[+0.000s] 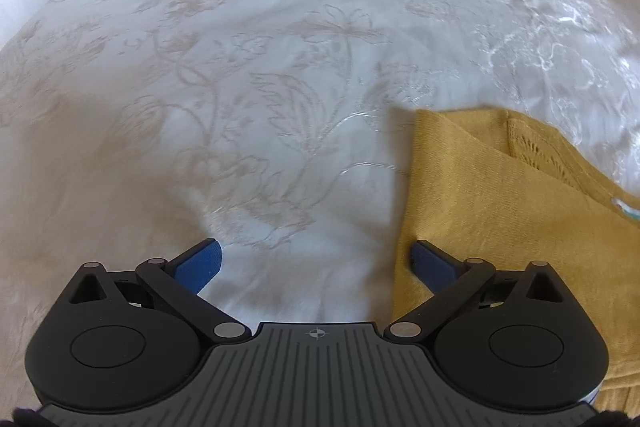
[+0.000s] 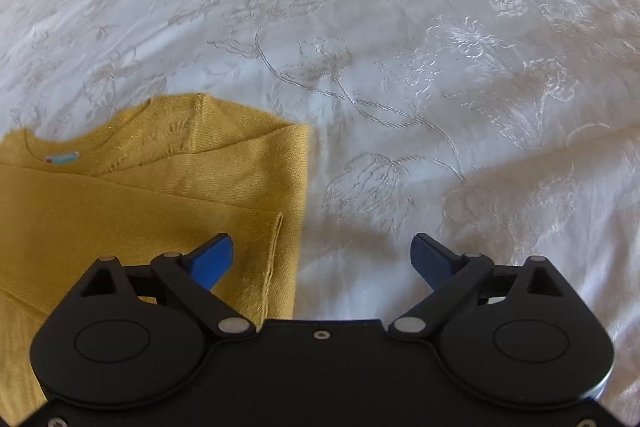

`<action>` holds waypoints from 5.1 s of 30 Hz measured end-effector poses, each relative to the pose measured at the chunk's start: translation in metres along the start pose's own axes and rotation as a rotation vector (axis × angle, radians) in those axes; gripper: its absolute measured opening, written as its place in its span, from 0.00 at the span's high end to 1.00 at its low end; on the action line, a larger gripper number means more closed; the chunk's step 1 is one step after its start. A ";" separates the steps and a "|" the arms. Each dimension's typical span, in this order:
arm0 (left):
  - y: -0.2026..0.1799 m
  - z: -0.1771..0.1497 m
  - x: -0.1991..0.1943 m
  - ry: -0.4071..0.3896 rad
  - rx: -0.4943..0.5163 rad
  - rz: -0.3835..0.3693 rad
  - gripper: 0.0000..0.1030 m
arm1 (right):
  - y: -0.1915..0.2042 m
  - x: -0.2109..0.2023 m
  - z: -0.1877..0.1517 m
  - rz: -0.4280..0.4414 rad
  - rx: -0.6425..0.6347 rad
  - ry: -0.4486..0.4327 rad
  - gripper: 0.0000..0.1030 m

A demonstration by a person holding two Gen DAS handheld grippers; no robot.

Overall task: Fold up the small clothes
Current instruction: 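Move both open grippers along the folded sweater to its hem, then close both grippers on the sweater hem, then lift the hem with both grippers, fold it onto the collar, open both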

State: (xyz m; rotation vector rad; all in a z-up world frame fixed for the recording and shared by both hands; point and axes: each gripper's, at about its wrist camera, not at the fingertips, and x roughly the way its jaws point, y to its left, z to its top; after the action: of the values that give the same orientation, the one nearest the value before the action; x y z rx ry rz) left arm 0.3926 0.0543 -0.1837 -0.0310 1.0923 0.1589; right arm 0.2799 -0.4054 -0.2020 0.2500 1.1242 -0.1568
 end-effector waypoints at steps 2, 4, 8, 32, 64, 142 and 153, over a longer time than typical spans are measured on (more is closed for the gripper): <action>0.006 -0.006 -0.012 -0.007 -0.026 -0.013 0.00 | 0.000 -0.010 -0.008 0.027 0.013 -0.012 0.06; 0.010 -0.016 -0.027 -0.011 -0.037 -0.025 0.00 | 0.001 -0.019 -0.017 0.060 0.025 -0.015 0.05; 0.010 -0.046 -0.054 0.002 -0.017 -0.059 0.00 | 0.009 -0.036 -0.042 0.116 0.016 -0.007 0.04; 0.027 -0.237 -0.130 0.136 0.131 -0.080 0.00 | 0.041 -0.104 -0.196 0.234 -0.197 0.102 0.01; 0.044 -0.289 -0.092 0.123 0.198 -0.266 0.00 | 0.022 -0.126 -0.300 0.174 0.138 0.053 0.01; 0.008 -0.093 -0.167 -0.249 -0.007 -0.436 0.94 | -0.020 -0.140 -0.054 0.533 0.058 -0.137 0.86; 0.004 -0.029 -0.121 -0.244 -0.007 -0.467 0.94 | -0.012 -0.082 -0.017 0.422 0.210 -0.157 0.86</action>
State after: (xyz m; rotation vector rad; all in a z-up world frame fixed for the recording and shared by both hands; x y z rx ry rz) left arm 0.3116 0.0415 -0.0901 -0.2645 0.8159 -0.2486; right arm 0.2272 -0.4129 -0.1358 0.6445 0.8776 0.0810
